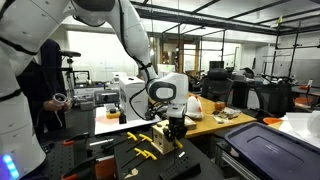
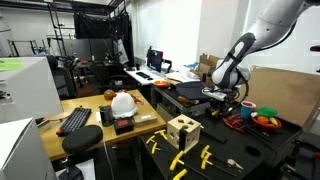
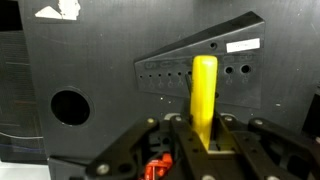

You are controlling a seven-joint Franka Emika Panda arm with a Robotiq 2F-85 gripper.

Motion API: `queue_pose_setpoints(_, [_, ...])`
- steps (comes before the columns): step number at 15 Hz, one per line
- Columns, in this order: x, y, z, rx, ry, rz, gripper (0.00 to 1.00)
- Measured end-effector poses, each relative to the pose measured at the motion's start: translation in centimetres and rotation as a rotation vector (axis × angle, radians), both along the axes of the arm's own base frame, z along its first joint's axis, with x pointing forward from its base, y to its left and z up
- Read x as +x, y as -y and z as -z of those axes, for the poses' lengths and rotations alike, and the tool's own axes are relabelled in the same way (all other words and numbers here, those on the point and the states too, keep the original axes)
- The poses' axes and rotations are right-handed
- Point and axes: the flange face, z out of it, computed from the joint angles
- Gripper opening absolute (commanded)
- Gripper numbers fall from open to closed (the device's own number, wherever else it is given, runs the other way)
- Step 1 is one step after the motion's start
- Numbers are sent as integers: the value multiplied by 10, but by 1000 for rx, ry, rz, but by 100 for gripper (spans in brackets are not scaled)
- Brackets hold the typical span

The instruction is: Put one yellow handle in the wooden box and then on the black stand

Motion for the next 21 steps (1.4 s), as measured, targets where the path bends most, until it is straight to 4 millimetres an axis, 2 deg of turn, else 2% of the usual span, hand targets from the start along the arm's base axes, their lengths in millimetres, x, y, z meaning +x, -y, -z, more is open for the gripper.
queue_pose_setpoints(10, [2,0,15,-4,-11,-6,4])
queue_pose_setpoints(21, [7,-4,17,3,-3,-13,4])
